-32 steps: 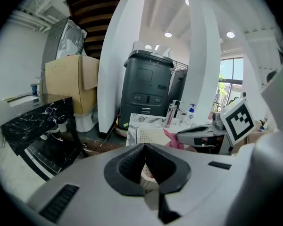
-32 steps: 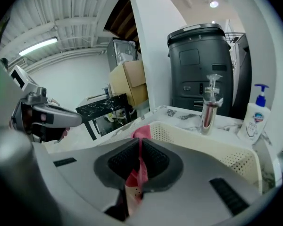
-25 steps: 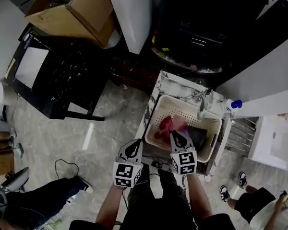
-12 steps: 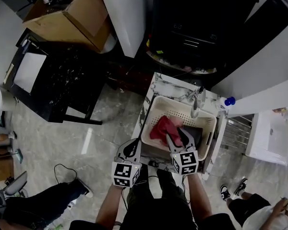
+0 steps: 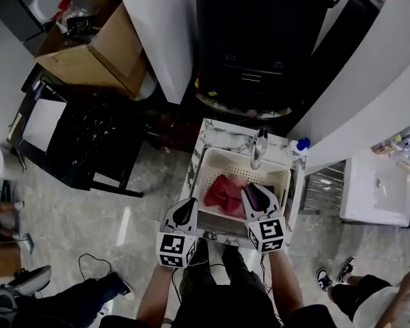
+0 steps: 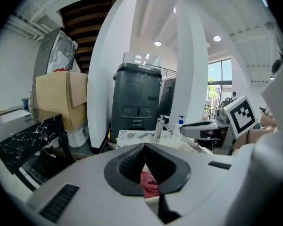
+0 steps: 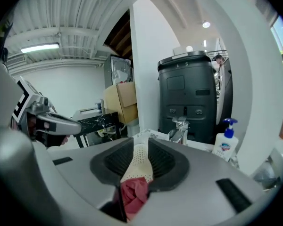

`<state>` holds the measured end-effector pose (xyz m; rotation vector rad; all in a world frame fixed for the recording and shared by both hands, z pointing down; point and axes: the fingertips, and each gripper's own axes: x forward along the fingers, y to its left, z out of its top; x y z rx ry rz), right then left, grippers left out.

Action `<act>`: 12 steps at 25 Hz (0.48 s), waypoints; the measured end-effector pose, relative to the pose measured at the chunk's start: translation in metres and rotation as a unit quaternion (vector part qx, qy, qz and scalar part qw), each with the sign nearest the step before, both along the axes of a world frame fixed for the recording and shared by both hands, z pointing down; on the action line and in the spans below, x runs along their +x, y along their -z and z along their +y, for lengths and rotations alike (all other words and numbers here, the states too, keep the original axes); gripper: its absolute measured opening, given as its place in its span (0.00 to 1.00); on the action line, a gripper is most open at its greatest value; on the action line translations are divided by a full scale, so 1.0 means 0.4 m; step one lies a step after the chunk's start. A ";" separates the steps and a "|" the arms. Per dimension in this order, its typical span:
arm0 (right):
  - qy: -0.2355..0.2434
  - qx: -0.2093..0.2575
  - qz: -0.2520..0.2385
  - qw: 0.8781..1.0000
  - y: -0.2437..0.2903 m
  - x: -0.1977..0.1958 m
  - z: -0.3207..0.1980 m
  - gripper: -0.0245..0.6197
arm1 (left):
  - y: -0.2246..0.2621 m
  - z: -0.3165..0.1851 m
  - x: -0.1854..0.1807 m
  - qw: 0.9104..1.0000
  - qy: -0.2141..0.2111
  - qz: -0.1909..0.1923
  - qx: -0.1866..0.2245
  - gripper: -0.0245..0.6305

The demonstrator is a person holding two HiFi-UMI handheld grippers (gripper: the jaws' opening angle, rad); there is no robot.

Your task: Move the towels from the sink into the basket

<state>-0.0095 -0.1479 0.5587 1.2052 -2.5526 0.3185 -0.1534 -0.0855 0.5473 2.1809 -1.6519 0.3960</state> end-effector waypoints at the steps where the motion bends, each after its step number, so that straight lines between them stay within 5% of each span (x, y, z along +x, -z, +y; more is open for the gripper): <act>1: -0.004 0.007 0.000 1.000 0.018 0.012 0.000 0.21 | 0.018 0.000 0.009 1.000 -0.002 -0.001 0.006 0.05; 12: -0.038 0.071 -0.015 0.997 0.200 0.136 0.027 0.10 | 0.185 -0.002 0.094 0.997 -0.017 -0.019 0.071 0.05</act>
